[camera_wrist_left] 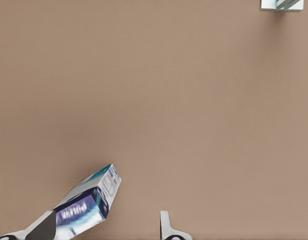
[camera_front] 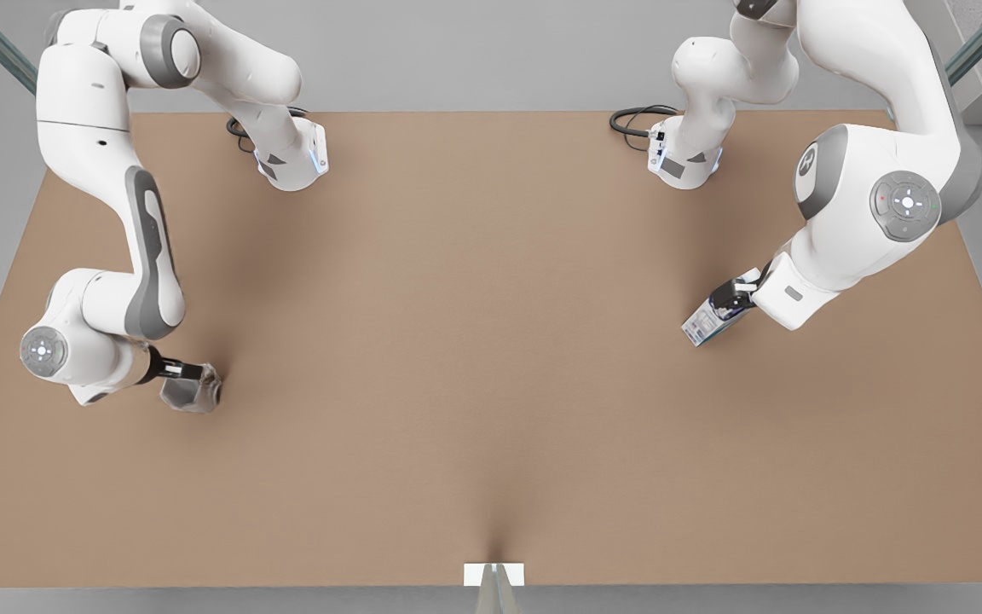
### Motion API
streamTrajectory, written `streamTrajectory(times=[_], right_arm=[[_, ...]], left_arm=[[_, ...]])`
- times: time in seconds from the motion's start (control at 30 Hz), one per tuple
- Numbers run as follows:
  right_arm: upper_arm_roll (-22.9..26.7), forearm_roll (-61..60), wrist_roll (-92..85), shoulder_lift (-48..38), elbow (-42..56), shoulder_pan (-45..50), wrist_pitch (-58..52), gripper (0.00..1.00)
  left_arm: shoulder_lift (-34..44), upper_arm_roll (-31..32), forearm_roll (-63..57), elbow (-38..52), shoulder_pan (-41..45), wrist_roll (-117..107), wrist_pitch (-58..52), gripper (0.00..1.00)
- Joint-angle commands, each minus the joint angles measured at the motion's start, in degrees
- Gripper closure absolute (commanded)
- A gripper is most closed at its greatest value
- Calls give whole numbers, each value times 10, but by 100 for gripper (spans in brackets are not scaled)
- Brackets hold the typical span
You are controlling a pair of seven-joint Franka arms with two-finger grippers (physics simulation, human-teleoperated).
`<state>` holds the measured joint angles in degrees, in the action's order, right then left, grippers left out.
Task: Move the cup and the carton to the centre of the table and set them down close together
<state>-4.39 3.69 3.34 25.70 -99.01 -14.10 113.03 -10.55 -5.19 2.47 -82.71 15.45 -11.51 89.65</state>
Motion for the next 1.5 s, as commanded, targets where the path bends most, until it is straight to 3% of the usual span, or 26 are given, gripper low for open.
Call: streamTrajectory(times=[0.0, 0.33, 0.4, 0.53, 0.67, 0.7, 0.73, 0.77, 0.8, 0.83, 1.03, 1.47], right_arm=[[0, 1, 0, 1, 0, -3, 0, 0], [0, -7, -8, 54, -3, -49, 78, 0], [0, -8, -8, 65, -3, -49, 91, 0], [0, -9, -8, 76, -3, -49, 102, 0], [0, -9, -6, 88, -3, -42, 103, 0], [0, -9, -6, 88, -3, -40, 102, 27], [0, -9, -5, 88, -3, -38, 102, 47], [0, -9, 14, 89, -2, -36, 101, 59], [0, -7, 46, 89, 0, -30, 96, 64], [0, -5, 27, 88, 0, -31, 94, 79], [-1, -5, 12, 88, 0, -30, 94, 79], [-6, -5, -9, 82, 21, -30, 48, 79]], left_arm=[[0, 0, 0, 0, 0, -1, 0, 0], [-4, 4, -1, -3, -8, 2, -2, 0], [-4, 4, -5, -19, -16, 126, -4, 0], [20, 4, -33, -75, -18, 281, -2, 0], [64, 18, -32, -239, -38, 361, 162, 0], [81, 18, -32, -275, -39, 372, 178, 0], [81, 18, -33, -284, -52, 421, 179, 0], [83, 18, -32, -296, -54, 432, 192, 0], [104, 18, -32, -332, -54, 432, 221, 0], [115, 18, -33, -351, -54, 432, 230, 0], [120, 25, -51, -400, -53, 478, 245, 0], [102, 25, -65, -408, -76, 521, 244, 0]])
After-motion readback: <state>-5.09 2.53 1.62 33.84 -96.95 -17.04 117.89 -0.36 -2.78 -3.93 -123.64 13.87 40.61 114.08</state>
